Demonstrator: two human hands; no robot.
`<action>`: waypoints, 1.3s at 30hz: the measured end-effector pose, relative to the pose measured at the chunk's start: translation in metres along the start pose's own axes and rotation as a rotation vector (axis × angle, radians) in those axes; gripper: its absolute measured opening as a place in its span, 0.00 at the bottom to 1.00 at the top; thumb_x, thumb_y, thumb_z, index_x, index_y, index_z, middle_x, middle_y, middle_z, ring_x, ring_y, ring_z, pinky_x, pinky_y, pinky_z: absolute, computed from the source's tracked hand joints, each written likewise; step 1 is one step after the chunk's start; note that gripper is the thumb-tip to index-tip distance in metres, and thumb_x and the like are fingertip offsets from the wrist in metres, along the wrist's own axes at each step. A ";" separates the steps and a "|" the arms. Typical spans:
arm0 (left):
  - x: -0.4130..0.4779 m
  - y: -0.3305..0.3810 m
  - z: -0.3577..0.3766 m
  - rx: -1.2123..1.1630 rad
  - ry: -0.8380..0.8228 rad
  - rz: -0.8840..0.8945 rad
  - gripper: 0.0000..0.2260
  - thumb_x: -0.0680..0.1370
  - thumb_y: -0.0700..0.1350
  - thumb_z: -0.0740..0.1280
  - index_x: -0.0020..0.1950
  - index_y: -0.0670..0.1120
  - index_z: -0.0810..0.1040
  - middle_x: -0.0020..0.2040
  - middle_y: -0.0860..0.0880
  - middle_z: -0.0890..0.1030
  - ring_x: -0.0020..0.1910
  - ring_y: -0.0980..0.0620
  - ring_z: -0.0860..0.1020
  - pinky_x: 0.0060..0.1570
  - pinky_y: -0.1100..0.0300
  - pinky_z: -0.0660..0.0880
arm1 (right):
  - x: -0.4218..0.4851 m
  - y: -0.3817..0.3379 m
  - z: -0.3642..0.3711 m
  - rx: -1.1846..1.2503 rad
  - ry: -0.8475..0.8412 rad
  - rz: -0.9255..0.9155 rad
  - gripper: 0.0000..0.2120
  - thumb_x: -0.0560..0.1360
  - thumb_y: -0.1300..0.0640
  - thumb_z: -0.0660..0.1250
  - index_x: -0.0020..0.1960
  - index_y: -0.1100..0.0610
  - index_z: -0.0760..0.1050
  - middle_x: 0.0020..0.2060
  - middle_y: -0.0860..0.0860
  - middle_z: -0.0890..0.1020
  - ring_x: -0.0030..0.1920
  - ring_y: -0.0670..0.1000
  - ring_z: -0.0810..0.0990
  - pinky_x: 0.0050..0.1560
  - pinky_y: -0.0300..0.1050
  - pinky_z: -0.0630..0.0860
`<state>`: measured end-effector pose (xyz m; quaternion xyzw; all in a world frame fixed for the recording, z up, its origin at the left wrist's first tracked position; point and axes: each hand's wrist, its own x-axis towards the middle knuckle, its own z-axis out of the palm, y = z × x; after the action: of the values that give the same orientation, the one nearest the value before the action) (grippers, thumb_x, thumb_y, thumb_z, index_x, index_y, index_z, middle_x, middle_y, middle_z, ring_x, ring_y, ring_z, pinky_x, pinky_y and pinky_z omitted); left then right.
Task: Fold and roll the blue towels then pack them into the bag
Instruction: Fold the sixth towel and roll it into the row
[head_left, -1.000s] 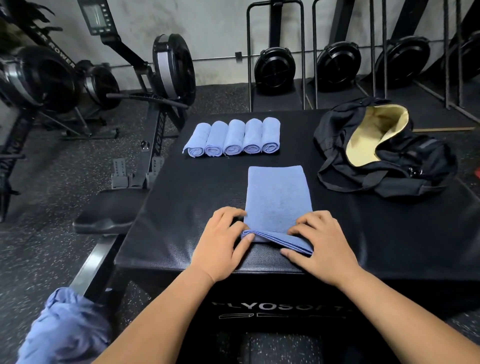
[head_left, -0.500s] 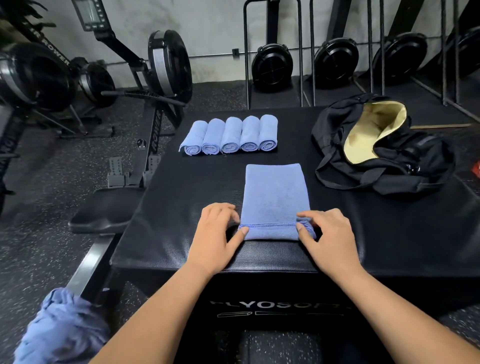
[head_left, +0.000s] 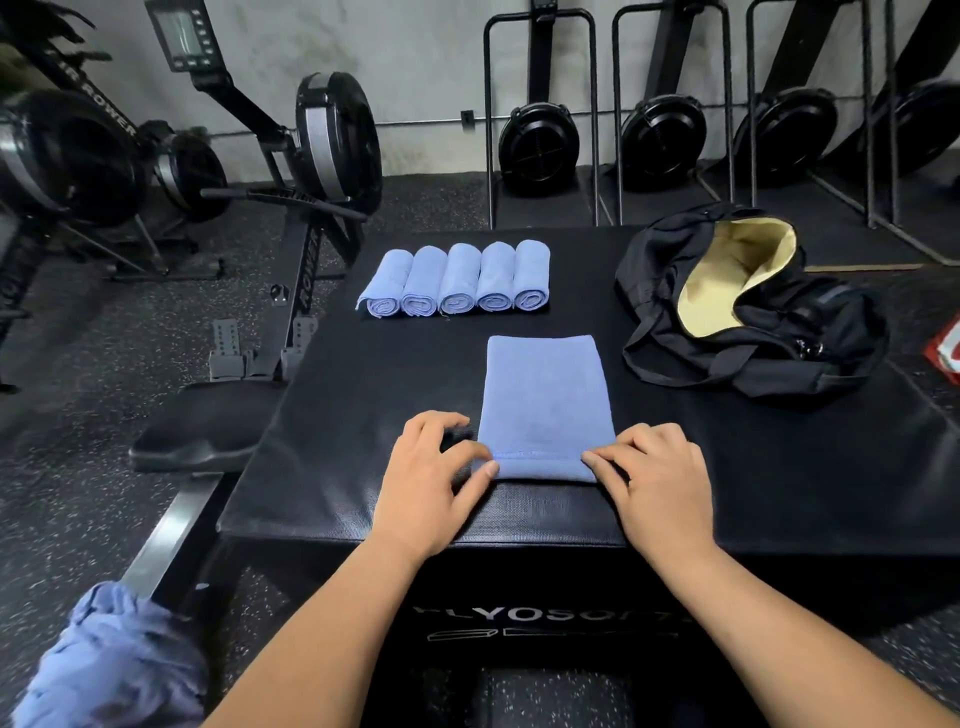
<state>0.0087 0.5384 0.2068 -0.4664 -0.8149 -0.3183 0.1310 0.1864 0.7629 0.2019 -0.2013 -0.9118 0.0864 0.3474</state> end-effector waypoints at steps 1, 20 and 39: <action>0.001 0.000 0.000 -0.001 -0.013 0.002 0.08 0.80 0.57 0.72 0.53 0.55 0.85 0.65 0.52 0.75 0.68 0.48 0.70 0.69 0.54 0.69 | 0.002 0.002 -0.002 -0.021 -0.008 -0.038 0.11 0.80 0.43 0.69 0.45 0.46 0.86 0.42 0.42 0.77 0.48 0.53 0.73 0.46 0.50 0.66; 0.002 -0.005 0.001 -0.079 -0.026 -0.154 0.07 0.81 0.55 0.72 0.55 0.57 0.86 0.66 0.57 0.73 0.70 0.53 0.67 0.70 0.54 0.69 | 0.007 0.035 -0.019 0.221 -0.214 0.092 0.13 0.77 0.39 0.68 0.54 0.42 0.86 0.48 0.40 0.72 0.53 0.48 0.70 0.51 0.46 0.73; 0.008 -0.003 0.007 -0.014 0.021 -0.013 0.03 0.83 0.47 0.70 0.54 0.52 0.84 0.71 0.52 0.75 0.72 0.46 0.68 0.69 0.49 0.70 | 0.006 0.031 -0.017 0.153 -0.116 0.129 0.07 0.74 0.52 0.79 0.51 0.46 0.85 0.49 0.42 0.72 0.51 0.49 0.71 0.47 0.46 0.72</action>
<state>0.0024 0.5472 0.2044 -0.4587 -0.8142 -0.3297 0.1341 0.2030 0.7939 0.2091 -0.2271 -0.9062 0.1896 0.3021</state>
